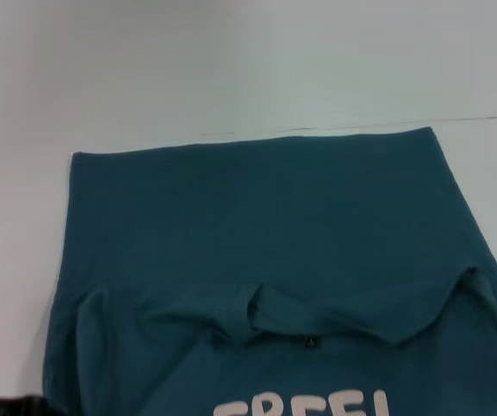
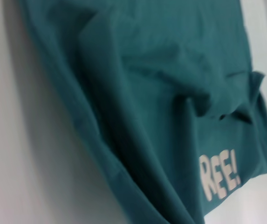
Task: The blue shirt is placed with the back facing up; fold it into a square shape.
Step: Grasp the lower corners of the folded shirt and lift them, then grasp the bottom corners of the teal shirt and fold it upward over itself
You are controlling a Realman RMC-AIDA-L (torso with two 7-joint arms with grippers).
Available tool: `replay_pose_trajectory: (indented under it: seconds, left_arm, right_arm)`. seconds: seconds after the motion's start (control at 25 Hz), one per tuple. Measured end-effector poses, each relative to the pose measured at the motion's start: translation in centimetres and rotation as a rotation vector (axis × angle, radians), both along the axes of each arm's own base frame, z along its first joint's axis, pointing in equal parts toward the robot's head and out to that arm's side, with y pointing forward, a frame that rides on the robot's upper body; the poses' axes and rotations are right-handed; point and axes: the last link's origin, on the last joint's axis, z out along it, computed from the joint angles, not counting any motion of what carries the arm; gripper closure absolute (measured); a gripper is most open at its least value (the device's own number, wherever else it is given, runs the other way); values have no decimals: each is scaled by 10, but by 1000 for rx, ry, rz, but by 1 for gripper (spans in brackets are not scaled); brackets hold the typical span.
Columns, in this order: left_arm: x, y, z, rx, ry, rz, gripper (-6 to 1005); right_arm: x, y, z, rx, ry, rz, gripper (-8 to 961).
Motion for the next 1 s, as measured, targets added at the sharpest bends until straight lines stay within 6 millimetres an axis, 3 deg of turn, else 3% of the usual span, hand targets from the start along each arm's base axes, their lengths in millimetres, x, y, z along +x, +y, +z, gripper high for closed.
replay_pose_trajectory:
  seconds: [0.24,0.4,0.64,1.0]
  left_arm:
    - [-1,-13,-1,-72,-3,-26,987]
    - [11,-9,11,-28,-117,-110,987]
    - [28,14,25,24,-183,-129,987]
    - [43,54,43,178,-261,-39,987]
  right_arm:
    - [2,-10,-3,-33,34,22,910]
    - [-7,-1,7,40,128,72,910]
    - [-23,23,30,205,227,125,910]
    - [-19,52,50,454,247,83,910]
